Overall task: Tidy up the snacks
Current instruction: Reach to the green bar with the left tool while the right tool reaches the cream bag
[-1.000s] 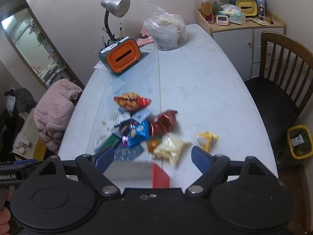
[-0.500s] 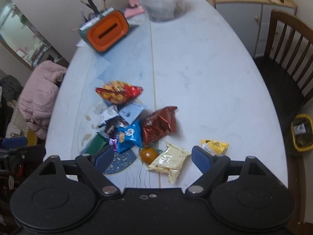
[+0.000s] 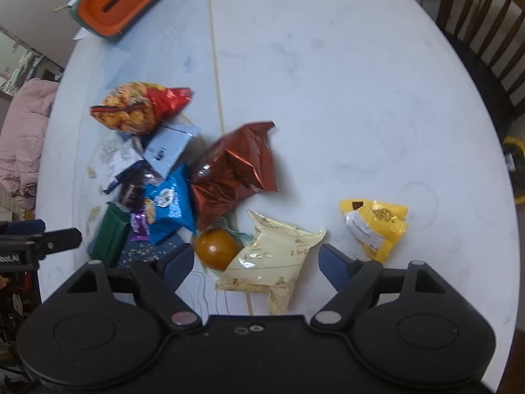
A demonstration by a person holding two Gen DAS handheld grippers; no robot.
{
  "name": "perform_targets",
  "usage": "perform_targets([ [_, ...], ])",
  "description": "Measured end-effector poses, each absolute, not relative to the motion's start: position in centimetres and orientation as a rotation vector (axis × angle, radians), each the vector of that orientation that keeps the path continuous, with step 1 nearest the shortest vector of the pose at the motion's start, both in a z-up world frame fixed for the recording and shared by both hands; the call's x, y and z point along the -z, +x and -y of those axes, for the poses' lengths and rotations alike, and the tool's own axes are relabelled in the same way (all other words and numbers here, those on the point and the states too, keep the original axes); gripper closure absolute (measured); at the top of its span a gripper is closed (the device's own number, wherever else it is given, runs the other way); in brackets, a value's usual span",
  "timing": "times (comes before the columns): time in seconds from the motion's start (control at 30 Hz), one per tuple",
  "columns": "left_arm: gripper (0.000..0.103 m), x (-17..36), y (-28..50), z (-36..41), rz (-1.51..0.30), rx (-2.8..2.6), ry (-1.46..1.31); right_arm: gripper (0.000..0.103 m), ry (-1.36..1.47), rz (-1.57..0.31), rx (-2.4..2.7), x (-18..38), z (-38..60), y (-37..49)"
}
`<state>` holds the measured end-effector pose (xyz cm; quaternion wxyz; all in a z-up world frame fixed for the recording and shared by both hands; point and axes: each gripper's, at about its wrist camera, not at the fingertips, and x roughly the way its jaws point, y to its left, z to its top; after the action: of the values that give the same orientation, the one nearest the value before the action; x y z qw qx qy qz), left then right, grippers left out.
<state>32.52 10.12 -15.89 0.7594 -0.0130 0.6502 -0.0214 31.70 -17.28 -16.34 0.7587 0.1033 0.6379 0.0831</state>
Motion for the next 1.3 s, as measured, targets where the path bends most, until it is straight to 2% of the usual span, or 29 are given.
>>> perform_targets([
  [0.33,0.005,20.3,33.7,-11.3,-1.546,0.039,-0.082,0.027,0.288,-1.451,-0.152,18.9,17.7,32.6],
  [0.57,0.007,22.1,34.3,-11.8,-1.613,0.01,-0.072,0.037,0.331,-1.462,-0.159,19.3,17.7,32.5],
  [0.7,0.02,23.5,34.5,-11.6,-1.65,-0.01,-0.035,0.044,0.348,-1.455,-0.153,19.2,18.0,32.5],
  [0.8,0.02,23.8,34.5,-11.5,-1.644,-0.005,-0.012,0.05,0.359,-1.453,-0.15,19.2,18.4,32.4],
  [0.9,0.026,24.0,34.5,-11.1,-1.627,-0.004,-0.005,0.053,0.371,-1.449,-0.15,19.2,18.6,32.3],
  [1.13,0.055,23.0,34.3,-10.3,-1.566,0.015,0.011,0.063,0.371,-1.442,-0.16,19.1,18.4,32.1],
  [1.3,0.057,21.8,33.7,-10.1,-1.533,0.0,-0.016,0.066,0.37,-1.426,-0.174,18.6,18.3,31.9],
])
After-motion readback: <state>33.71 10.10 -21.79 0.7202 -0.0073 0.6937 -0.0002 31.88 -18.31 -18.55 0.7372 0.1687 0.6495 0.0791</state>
